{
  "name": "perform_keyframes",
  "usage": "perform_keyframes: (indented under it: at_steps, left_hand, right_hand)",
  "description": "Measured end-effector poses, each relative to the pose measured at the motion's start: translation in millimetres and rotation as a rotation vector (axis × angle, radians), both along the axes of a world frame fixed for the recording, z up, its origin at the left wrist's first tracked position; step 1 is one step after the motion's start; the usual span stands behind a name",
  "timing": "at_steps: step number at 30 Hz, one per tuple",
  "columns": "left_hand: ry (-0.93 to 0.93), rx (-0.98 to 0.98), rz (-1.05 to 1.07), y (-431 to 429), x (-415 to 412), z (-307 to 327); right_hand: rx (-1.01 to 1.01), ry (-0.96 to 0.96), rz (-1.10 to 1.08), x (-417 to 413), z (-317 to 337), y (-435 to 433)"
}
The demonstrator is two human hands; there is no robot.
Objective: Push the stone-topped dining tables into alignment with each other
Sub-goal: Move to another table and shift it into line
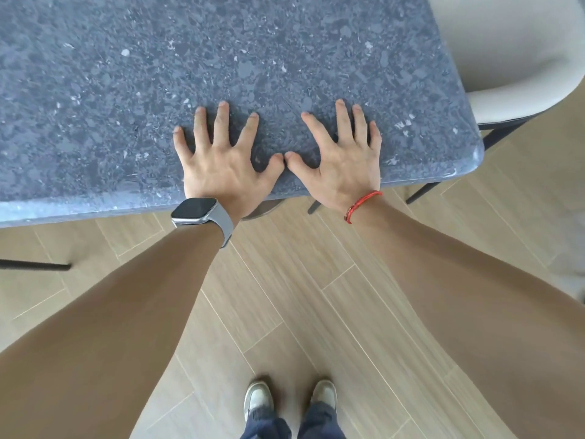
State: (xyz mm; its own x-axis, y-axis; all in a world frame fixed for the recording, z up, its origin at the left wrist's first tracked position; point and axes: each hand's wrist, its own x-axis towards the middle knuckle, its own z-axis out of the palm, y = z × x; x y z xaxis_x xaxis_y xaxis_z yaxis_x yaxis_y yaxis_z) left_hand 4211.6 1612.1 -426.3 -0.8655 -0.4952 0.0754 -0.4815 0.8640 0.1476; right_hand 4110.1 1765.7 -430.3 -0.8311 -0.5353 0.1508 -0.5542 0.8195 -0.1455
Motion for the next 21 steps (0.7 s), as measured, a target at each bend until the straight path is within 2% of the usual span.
perform_keyframes:
  at_steps: [8, 14, 16, 21]
  left_hand:
    - [0.019, -0.018, 0.006, 1, 0, -3]
    - [0.017, -0.017, 0.010, 1, 0, -2]
    - [0.011, -0.011, 0.016, 1, 0, -2]
    - [-0.014, -0.008, 0.063, 2, 0, -1]
  right_hand:
    - [-0.031, 0.042, -0.019, -1, -5, 0]
    - [-0.010, -0.067, 0.015, -6, 6, 3]
    - [0.029, -0.051, 0.032, -12, 13, 8]
    - [0.101, -0.095, -0.048, -17, 10, 16]
